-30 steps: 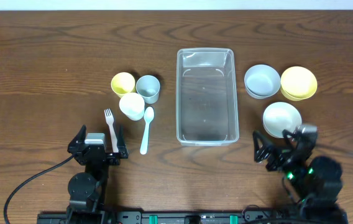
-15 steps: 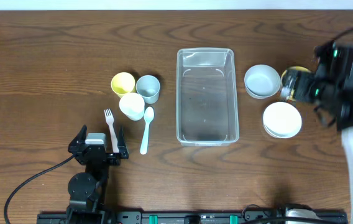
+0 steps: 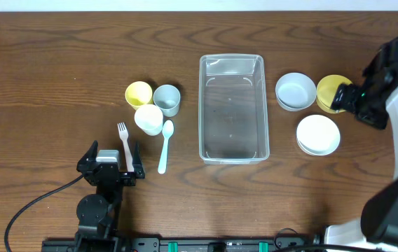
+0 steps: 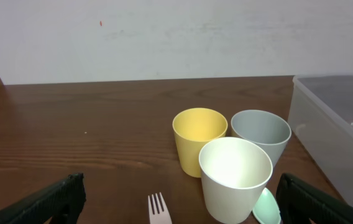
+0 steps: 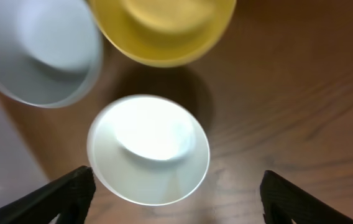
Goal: Pack container
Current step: 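Reach the right gripper to the white bowl and grasp its rim, then carry the white bowl into the clear container and release it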
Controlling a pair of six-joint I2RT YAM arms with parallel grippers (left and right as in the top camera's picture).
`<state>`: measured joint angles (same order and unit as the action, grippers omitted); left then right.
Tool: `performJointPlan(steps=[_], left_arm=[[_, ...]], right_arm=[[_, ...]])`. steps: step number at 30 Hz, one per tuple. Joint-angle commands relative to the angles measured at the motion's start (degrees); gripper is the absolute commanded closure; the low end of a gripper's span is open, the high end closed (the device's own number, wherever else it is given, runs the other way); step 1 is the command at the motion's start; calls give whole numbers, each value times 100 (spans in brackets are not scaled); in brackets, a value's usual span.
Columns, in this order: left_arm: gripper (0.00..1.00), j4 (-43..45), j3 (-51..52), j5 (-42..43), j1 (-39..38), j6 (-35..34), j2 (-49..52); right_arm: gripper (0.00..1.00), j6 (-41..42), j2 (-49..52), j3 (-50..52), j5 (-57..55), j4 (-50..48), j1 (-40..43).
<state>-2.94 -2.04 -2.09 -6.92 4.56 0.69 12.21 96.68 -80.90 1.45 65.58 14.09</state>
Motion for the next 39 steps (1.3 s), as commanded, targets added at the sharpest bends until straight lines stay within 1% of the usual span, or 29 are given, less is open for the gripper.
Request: performJointPlan(steps=[1,5,10,13,16,17,19,21,22,23,24,30,33,36,39], left_arm=[[2,-107,179,-42,-17,57,-35],[2,-107,179,-42,-17,55,-35],[2,-107,179,-42,-17,57,-35],[2,-107,179,-42,-17,57,-35],[2,-107,179,-42,-17,57,-35],[2,-107,179,-42,-17,57,-35],[2,-107,179,-42,-17,57,-35],[2,-107,179,-42,-17,57,-35],[2,-105,179,-42,-17,57,-35],[2,-107,179,-42,-17,57,-35],[2,-107,179,-42,-17,57,-35],[2,-105,179,-42,-17,57,-35],[2,-107,179,-42,-17,57,-35],[2,-107,179,-42,-17,57,-35],[2,-107,179,-42,-17,57,-35]], right_arm=[[16,289,334,210,-17,70,-22],[16,592,577,372,-262,2,-44],[24,927,793,693,-382,-273,-33],[32,1049,809,927,-382,-586,-31],[34,1263,813,1259,-382,-914,-33],[36,1318,811,1377,-382,-1023,-33],[46,1394,811,1574,-382,-1228,-33],[64,1397,811,1589,-382,-1272,-24],[76,1397,798,1558,-382,-1272,-22],[93,1397,774,1523,-382,-1268,-22],[99,1394,732,1486,-374,-1246,-22],[99,1390,94,1231,-337,-846,-74],[99,1386,-483,955,-337,-363,-232],[99,1342,-1029,553,-216,76,-501],[99,1237,-1429,111,61,245,-944]])
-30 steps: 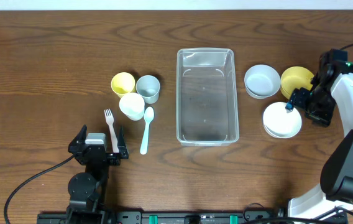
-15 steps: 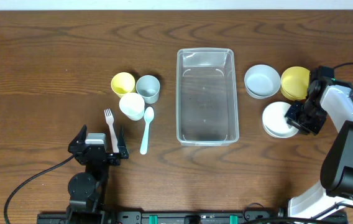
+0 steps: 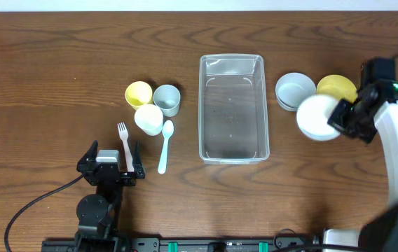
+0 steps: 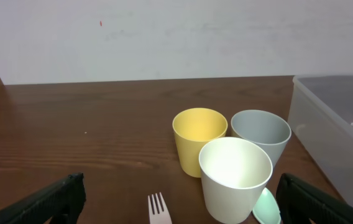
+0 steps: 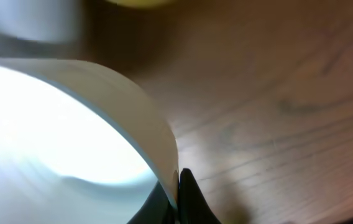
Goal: Pack container
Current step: 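Carry the white bowl into the clear container and release it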
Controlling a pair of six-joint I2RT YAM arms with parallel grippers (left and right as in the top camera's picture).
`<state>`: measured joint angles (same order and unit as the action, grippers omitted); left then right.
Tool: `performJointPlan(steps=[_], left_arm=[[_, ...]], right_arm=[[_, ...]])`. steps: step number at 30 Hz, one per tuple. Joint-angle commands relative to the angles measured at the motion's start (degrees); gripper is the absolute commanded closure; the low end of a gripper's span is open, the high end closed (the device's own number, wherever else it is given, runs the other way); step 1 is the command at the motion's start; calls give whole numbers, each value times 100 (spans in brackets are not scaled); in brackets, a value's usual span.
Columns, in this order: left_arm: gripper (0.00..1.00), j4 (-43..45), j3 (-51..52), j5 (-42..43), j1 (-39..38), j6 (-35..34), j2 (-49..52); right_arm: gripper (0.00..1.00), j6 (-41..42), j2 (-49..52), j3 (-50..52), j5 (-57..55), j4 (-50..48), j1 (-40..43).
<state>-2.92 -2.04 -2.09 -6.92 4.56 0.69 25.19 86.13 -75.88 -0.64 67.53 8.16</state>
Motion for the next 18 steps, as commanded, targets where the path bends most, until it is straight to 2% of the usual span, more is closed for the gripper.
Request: performJointPlan(steps=[1,5,9,13,18], left_arm=[[2,-109,179,-42,-17,55,-35],[2,-109,179,-42,-17,57,-35],[2,-107,179,-42,-17,57,-35],[2,-107,179,-42,-17,57,-35],[2,-109,179,-42,-17,57,-35]], right_arm=[[99,-59,-448,-531,400,35,-544],[98,105,-391,-885,787,-299,-1290],[99,361,155,-953,841,-1040,-1860],[98,398,1091,-1161,1156,-1707,-2218],[98,614,2347,-1663,1215,-1886,-2297]])
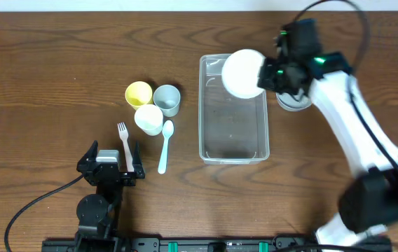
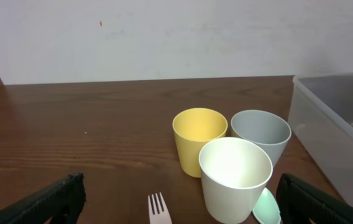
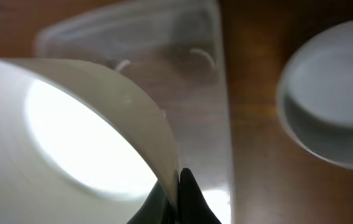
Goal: Pack container
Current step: 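Carry the white bowl into the clear container and release it, then grasp the yellow bowl rim with the right gripper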
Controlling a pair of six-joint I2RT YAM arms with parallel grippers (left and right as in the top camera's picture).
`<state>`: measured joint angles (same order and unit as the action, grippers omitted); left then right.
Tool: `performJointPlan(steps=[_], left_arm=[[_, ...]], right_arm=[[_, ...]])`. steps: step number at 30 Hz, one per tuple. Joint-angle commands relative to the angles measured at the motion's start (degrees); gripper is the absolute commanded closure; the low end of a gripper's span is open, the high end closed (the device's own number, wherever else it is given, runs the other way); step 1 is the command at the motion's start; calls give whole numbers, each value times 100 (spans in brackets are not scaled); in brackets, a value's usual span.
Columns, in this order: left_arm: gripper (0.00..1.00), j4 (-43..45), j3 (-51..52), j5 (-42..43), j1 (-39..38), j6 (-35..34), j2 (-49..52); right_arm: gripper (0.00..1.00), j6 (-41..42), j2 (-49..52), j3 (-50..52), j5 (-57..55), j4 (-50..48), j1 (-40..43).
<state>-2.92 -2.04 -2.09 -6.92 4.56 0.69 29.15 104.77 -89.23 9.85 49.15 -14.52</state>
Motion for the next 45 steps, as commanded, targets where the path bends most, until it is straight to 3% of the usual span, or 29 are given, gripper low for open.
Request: performJointPlan(steps=[1,11,16,23,29,37,45], left_arm=[[2,-109,179,-42,-17,55,-35],[2,-107,179,-42,-17,57,-35],[2,-109,179,-42,-17,57,-35],[2,-109,179,-42,-17,57,-35],[2,-109,179,-42,-17,57,-35],[2,-109,179,-42,-17,57,-35],[2,-109,179,-42,-17,57,-35]], right_arm=[[98,208,640,-400,254,-107,-33],[97,164,1217,-492,369,-699,-162],[68,-157,1152,-656,629,-774,-166],[51,-308,452,-1493,472,151,85],[33,-302,-256,-1613,-542,1311,1235],[32,-306,122,-1099,-702,1853,3062],[31,-306,675,-72,-667,1132,3364]])
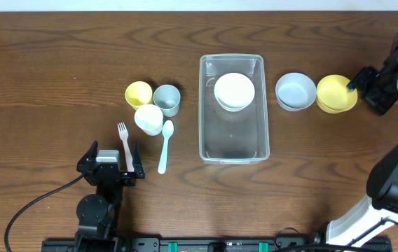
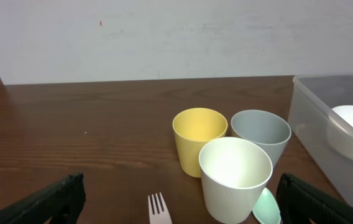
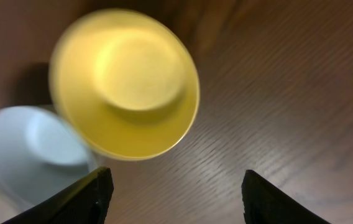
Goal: Pack container
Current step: 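Grasp the yellow bowl rim with the right gripper, then stack the yellow bowl onto the white bowl in the container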
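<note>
A clear plastic container [image 1: 232, 140] stands mid-table with a white bowl [image 1: 235, 91] in its far end. To its right sit a grey bowl [image 1: 295, 91] and a yellow bowl [image 1: 336, 93]. My right gripper [image 1: 368, 87] hovers open just right of the yellow bowl [image 3: 127, 81], holding nothing. Left of the container stand a yellow cup [image 1: 138, 93], a grey cup [image 1: 167, 99] and a white cup [image 1: 148, 118], with a pink fork [image 1: 124, 143] and a mint spoon [image 1: 164, 145]. My left gripper [image 2: 170, 214] rests open near the fork.
The grey bowl [image 3: 27, 152] shows blurred at the lower left of the right wrist view. A white wall runs behind the table's far edge in the left wrist view. A black cable trails from the left arm's base [image 1: 31, 210].
The white bowl left my right gripper and now lies in the container's far end. My right gripper, now open, has moved to the right of the yellow bowl.
My right gripper was open above the white bowl on the table right of the container. Then it was shut on that bowl's rim, then held it over the container's far end. Now the bowl lies in the container. The left arm stayed still.
</note>
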Controlling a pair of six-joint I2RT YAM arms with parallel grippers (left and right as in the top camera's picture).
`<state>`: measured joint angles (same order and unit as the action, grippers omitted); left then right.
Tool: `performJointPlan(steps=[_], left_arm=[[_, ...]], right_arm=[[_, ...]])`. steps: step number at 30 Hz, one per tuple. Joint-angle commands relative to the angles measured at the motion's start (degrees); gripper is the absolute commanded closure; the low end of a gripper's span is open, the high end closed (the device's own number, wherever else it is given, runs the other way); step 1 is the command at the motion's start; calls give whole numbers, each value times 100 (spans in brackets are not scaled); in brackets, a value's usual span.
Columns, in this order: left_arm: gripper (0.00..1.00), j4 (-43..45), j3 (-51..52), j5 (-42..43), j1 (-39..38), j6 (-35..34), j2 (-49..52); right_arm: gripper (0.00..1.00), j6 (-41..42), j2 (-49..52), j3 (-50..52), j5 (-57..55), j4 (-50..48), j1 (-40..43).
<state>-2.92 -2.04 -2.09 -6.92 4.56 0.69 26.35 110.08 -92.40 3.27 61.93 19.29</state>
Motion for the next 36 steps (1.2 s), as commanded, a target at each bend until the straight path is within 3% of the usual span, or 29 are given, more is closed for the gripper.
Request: performJointPlan(steps=[1,6,12,19,22,29,36], left_arm=[[2,-107,179,-42,-17,57,-35],[2,-109,179,-42,-17,57,-35],[2,-109,179,-42,-17,57,-35],[2,-109,179,-42,-17,57,-35],[2,-109,179,-42,-17,55,-35],[2,-109,179,-42,-17,55,-35],[2,-107,179,-42,-17,57,-35]], right_arm=[[30,-17,216,339,-42,-245,-17],[32,83,660,520,-48,-647,-7],[40,157,894,525,-212,-774,-17],[76,275,1132,625,-695,-723,-13],[99,278,1102,601,-691,-680,-13],[99,341,136,90,-555,-168,-243],[99,269,-1453,-632,-603,367,-1335]])
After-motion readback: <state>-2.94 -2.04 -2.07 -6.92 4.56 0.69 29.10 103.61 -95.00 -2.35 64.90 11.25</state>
